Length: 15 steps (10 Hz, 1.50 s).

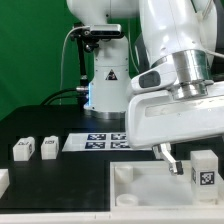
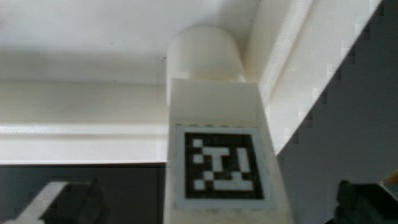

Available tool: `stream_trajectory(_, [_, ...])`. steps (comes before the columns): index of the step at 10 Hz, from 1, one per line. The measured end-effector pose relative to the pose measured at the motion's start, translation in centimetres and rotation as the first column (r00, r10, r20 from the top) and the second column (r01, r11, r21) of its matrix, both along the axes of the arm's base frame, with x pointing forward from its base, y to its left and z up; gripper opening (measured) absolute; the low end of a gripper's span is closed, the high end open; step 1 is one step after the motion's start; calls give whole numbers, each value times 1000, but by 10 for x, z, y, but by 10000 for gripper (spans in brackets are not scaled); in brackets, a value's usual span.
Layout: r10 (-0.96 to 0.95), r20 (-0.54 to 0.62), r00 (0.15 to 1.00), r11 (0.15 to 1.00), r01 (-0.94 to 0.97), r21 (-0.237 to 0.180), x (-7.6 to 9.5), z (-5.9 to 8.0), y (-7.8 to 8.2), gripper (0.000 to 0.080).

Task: Assemble one leg

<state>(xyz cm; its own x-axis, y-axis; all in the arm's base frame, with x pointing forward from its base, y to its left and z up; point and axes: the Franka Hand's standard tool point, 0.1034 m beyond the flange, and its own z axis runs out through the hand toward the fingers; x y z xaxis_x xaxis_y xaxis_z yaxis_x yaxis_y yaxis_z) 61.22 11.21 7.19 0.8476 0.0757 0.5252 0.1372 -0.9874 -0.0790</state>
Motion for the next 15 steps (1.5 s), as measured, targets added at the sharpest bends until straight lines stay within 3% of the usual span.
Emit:
stream_trajectory(3, [2, -4, 1000, 1000, -2, 1, 0, 3, 0, 649])
stream_trajectory(5, [9, -32, 999, 1000, -9, 0, 4, 28, -3, 649])
stream_trajectory(6, [18, -112, 994, 1000, -18, 2, 2, 31, -6, 649])
stream_trajectory(7, [13, -118, 993, 1000, -13, 2, 7, 34, -10, 649])
stream_trajectory(8, [9, -156, 988, 1000, -8, 8, 4, 26, -10, 649])
stream_trajectory(10, [13, -362, 932, 999, 3, 44, 2, 21, 1, 649])
stream_trajectory(11, [22, -477, 879, 999, 4, 53, -7, 17, 5, 649])
stream_trajectory(13, [64, -653, 754, 997, -15, 80, -1, 20, 6, 649])
stream_trajectory(14, [77, -700, 710, 996, -22, 87, 3, 17, 3, 649])
stream_trajectory(15, [70, -685, 725, 996, -18, 83, 9, 14, -2, 649])
